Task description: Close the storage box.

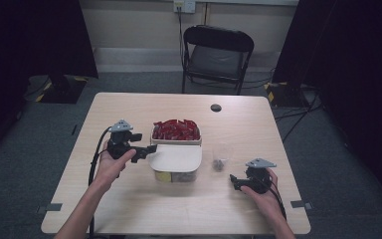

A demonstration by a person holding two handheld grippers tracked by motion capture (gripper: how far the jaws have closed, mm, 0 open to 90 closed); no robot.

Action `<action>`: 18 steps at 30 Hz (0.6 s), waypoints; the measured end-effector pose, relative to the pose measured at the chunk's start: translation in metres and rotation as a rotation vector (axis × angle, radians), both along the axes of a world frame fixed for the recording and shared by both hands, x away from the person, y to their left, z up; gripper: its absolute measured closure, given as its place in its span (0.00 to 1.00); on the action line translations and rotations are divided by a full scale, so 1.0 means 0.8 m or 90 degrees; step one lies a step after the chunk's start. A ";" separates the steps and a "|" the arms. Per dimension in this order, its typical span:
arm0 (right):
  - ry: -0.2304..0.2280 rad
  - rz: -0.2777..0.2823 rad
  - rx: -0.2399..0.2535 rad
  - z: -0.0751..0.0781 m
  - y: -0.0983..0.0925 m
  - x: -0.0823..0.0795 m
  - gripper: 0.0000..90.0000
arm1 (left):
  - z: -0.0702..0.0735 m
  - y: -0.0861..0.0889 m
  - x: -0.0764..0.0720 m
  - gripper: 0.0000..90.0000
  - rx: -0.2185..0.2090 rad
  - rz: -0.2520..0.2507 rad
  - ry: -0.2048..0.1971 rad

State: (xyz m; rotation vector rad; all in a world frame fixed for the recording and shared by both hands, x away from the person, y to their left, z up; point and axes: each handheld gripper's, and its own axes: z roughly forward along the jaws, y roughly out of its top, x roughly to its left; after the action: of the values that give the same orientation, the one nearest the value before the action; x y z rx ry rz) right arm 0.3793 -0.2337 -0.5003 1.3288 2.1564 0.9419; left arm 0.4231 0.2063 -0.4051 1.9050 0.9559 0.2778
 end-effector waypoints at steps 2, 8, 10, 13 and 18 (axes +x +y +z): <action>0.000 0.000 0.000 0.000 0.000 0.000 0.17 | -0.005 0.000 -0.002 0.19 0.004 -0.001 0.007; 0.000 0.000 0.000 0.000 0.000 0.000 0.17 | -0.007 -0.001 -0.007 0.18 0.005 0.001 0.003; 0.000 0.000 0.000 0.000 0.000 0.000 0.17 | -0.005 0.001 -0.011 0.18 0.005 0.000 0.002; 0.000 0.000 0.000 0.000 0.000 0.000 0.17 | -0.003 0.008 -0.015 0.18 0.010 -0.002 0.002; 0.000 0.000 0.000 0.000 0.000 0.000 0.17 | -0.003 0.023 -0.022 0.17 0.005 0.017 0.000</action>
State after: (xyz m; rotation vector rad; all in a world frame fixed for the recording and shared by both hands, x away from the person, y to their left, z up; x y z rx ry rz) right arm 0.3793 -0.2337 -0.5003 1.3287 2.1566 0.9419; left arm 0.4056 0.2249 -0.4073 1.8997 0.9825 0.2975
